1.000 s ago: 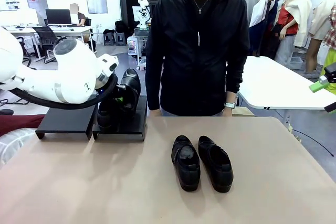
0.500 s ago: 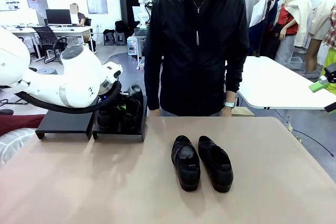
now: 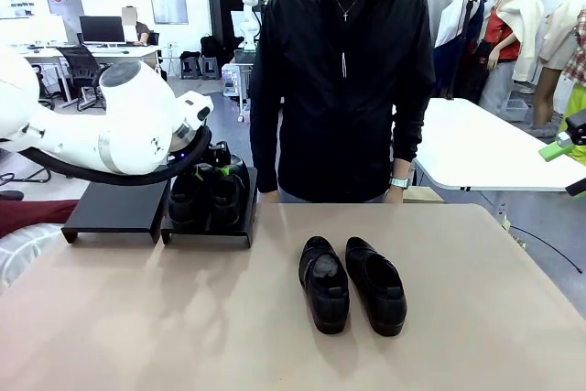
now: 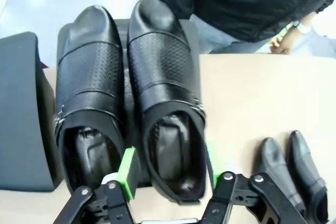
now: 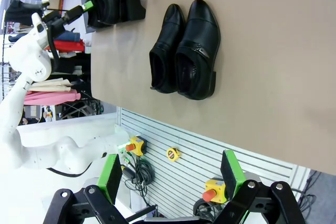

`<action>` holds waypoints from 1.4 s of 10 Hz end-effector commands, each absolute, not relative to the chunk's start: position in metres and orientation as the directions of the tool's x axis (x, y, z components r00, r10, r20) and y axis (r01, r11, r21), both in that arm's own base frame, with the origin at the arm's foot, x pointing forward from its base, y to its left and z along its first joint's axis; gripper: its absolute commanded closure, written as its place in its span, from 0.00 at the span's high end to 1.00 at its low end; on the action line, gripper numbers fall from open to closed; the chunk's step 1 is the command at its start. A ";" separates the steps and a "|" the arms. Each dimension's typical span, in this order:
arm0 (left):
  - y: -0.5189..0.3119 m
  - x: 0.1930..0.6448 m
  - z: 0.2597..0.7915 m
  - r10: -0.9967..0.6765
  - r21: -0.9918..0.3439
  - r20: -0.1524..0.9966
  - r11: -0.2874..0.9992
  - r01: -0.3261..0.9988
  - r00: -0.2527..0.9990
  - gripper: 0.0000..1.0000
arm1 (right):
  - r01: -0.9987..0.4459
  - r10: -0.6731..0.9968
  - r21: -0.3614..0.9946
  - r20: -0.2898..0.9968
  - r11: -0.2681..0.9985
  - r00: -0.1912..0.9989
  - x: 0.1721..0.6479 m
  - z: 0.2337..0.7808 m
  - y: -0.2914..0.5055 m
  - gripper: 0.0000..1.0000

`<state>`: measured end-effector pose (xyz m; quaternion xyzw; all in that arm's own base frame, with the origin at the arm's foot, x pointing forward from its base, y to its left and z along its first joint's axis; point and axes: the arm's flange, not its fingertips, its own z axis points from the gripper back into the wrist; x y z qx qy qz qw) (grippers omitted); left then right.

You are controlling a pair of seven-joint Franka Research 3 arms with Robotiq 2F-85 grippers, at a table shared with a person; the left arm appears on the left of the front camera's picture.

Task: Organize the shoes by placing them on the stand.
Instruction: Place the Shoe from the middle of the table onto the Shoes Stand.

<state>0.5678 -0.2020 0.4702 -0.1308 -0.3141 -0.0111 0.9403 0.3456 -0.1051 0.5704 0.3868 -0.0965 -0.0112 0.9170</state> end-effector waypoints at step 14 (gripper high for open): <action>0.033 0.295 0.549 0.347 -0.856 0.307 0.507 0.098 0.886 1.00 | -0.066 -0.083 0.705 0.174 0.706 0.981 0.345 0.571 -0.107 1.00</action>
